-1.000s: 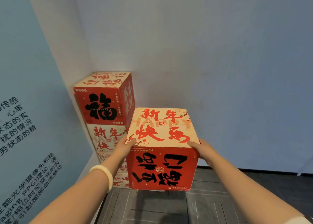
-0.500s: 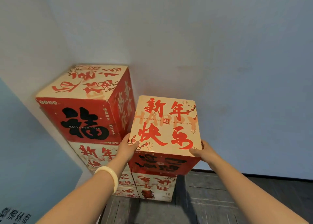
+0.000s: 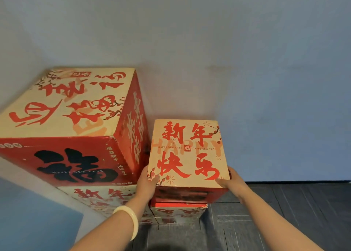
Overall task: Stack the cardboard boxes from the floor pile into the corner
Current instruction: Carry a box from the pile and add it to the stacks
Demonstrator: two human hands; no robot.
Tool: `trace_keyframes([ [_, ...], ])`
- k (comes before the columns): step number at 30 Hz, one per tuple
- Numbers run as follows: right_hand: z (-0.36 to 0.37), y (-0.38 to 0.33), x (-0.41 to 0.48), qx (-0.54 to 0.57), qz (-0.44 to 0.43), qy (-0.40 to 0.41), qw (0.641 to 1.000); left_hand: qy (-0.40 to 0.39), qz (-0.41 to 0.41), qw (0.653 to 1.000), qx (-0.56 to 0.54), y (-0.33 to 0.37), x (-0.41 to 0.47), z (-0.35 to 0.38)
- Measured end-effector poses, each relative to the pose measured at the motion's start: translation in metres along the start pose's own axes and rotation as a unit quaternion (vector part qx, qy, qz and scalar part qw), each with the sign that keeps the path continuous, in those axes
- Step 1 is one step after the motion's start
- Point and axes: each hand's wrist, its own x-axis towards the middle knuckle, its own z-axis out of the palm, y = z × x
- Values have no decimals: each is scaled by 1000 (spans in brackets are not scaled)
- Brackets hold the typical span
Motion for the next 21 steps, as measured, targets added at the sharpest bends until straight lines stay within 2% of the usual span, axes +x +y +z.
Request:
trace_keyframes([
  [21, 7, 20, 26, 37, -16, -17, 999, -17, 9, 1000, -11, -27, 22, 10],
])
